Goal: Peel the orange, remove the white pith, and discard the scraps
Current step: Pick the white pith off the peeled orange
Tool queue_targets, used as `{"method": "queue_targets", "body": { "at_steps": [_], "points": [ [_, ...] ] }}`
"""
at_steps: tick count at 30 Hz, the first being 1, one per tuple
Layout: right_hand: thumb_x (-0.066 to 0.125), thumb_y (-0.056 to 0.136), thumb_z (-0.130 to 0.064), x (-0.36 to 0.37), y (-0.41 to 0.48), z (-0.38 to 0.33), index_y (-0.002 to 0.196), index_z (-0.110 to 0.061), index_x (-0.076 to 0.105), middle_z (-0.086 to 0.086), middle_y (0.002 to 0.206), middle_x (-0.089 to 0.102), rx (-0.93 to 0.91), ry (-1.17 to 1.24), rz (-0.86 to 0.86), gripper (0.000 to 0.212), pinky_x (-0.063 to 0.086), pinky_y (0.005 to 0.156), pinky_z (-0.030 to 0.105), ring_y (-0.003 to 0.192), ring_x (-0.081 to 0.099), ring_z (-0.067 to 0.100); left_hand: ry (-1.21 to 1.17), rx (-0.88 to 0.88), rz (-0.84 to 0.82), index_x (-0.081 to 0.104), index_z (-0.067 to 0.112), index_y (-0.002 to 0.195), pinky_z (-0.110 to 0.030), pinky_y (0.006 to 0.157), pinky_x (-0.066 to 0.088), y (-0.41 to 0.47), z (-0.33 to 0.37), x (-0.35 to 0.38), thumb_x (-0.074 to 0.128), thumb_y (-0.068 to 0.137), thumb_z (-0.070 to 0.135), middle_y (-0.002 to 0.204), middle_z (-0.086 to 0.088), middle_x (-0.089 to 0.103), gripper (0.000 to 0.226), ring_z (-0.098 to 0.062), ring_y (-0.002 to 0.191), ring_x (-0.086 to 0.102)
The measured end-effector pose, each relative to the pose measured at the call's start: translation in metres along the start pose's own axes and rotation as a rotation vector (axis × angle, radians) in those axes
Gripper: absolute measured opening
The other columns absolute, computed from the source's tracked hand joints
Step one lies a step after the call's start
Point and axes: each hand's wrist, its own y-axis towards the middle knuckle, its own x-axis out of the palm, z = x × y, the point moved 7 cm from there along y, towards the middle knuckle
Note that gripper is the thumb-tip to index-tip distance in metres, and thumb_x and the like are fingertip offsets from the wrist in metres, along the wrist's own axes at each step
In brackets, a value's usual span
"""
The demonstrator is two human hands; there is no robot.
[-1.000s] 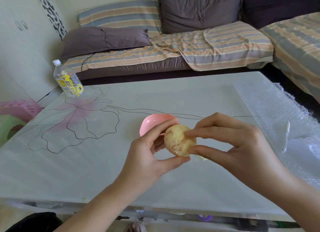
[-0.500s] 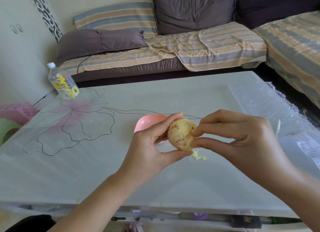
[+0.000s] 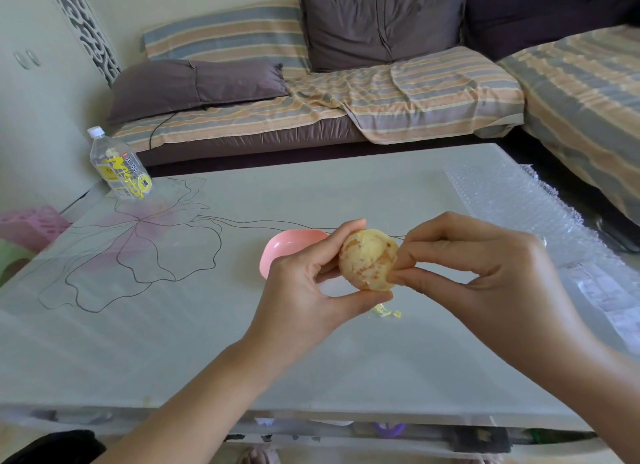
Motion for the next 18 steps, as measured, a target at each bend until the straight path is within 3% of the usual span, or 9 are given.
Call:
{"method": "queue_targets", "body": {
  "at_steps": [5,9,18],
  "points": [
    [0.074,0.073,-0.027,-0.012,-0.001,-0.002,0.088,-0.022,0.07,-0.013,0.086,0.066,-0.011,0.065,0.094,0.016,0.05,0.071,0.018,0.08,0.064,0.007,-0.073,0.031,0.054,0.06,0.034,0.119,-0.024,0.093,0.051,0.004,0.005,0.003,0.089,0.055,0.013,0.101,0.002,0.073,0.073,-0.007,0.095,0.069],
    [0.071,0.077,-0.026,-0.017,-0.002,-0.004,0.088,-0.024,0.075,-0.011,0.085,0.065,-0.048,-0.001,0.123,0.012,0.043,0.056,0.018,0.072,0.061,0.009,-0.037,0.07,0.081,0.058,0.03,0.122,-0.016,0.089,0.049,0.008,0.01,0.006,0.088,0.058,0.007,0.097,0.006,0.073,0.074,-0.002,0.092,0.068],
    [0.072,0.076,-0.022,-0.026,-0.008,0.0,0.078,-0.018,0.077,-0.011,0.081,0.066,-0.051,-0.071,0.163,0.006,0.045,0.06,0.025,0.069,0.061,0.009,0.153,0.219,0.132,0.054,0.028,0.128,-0.01,0.089,0.046,0.008,0.021,0.013,0.086,0.06,0.024,0.103,0.015,0.069,0.075,0.001,0.093,0.067]
  ]
}}
